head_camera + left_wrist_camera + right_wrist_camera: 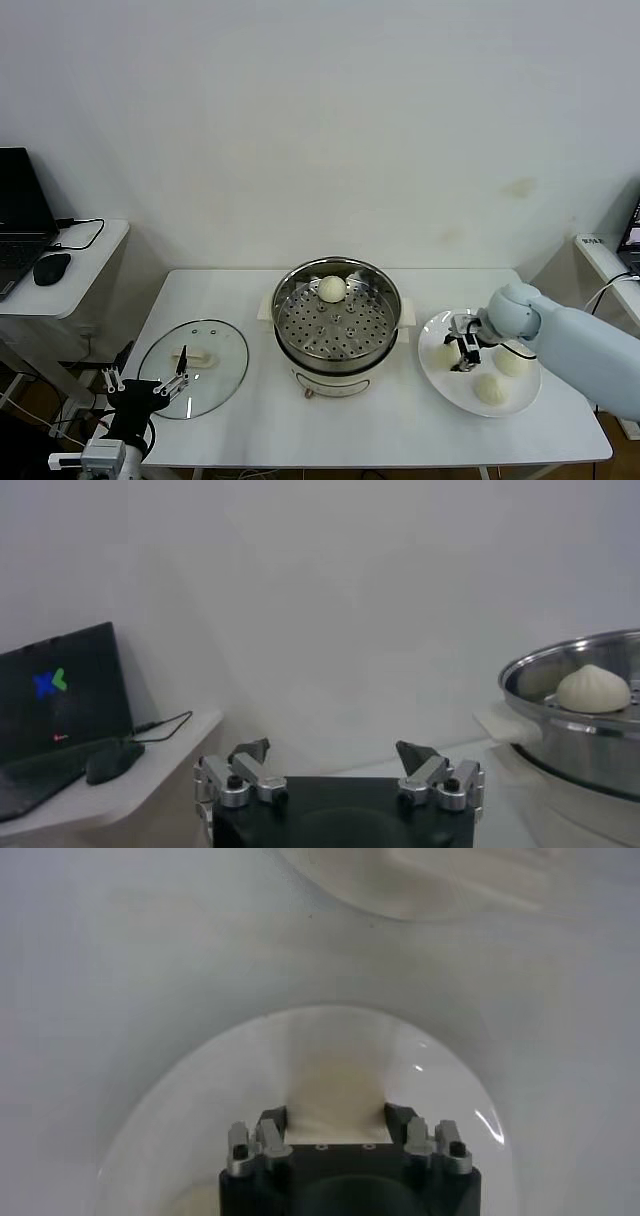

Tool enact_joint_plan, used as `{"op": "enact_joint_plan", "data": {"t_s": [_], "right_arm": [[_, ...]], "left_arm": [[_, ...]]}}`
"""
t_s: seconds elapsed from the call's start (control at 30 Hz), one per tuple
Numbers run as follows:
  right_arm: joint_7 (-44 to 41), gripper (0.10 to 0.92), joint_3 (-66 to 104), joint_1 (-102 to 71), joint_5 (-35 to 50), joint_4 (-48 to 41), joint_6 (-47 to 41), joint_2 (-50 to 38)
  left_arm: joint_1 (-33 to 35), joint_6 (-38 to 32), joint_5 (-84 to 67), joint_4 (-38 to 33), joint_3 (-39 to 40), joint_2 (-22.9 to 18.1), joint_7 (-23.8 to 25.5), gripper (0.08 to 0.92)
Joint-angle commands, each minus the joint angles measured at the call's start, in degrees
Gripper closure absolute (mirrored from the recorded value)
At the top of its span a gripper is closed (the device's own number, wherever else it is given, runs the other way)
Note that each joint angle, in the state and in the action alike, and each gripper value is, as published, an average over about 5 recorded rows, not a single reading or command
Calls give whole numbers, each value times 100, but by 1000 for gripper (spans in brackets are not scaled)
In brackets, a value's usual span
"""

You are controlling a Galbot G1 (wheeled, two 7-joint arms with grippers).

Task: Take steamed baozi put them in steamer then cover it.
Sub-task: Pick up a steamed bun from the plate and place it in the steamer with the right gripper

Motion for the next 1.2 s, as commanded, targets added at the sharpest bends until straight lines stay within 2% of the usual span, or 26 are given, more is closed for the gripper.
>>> {"op": "enact_joint_plan", "data": {"t_s": [0.03, 0.3, 0.43, 0.53, 0.77, 0.97, 1.2], "right_arm": [[-203, 430, -531, 1259, 527, 560, -53, -613], [-218, 427, -2010, 3614, 1693, 1405, -339, -870], [-49, 421, -2793, 4833, 2369, 1652, -580, -511], [202, 417, -3026, 5208, 2887, 1712, -855, 67], [1035, 406, -2832, 4617, 3606, 1336, -1596, 1690], [1345, 406, -2593, 3812, 3616, 581, -1828, 2681], [1535, 406, -2515, 3164, 3534, -157, -1942, 3435]], "left_arm": [[-15, 4, -2, -17, 16, 22, 0, 177], [-91, 26, -22, -69, 75, 104, 2, 177], [-106, 27, -49, -97, 75, 133, 3, 177], [-116, 24, -72, -98, 58, 136, 2, 177], [-154, 9, -114, -13, -59, 83, 2, 177], [-123, 15, -113, -38, -179, 52, 0, 177], [-108, 15, -114, -41, -263, 27, 0, 177]]}}
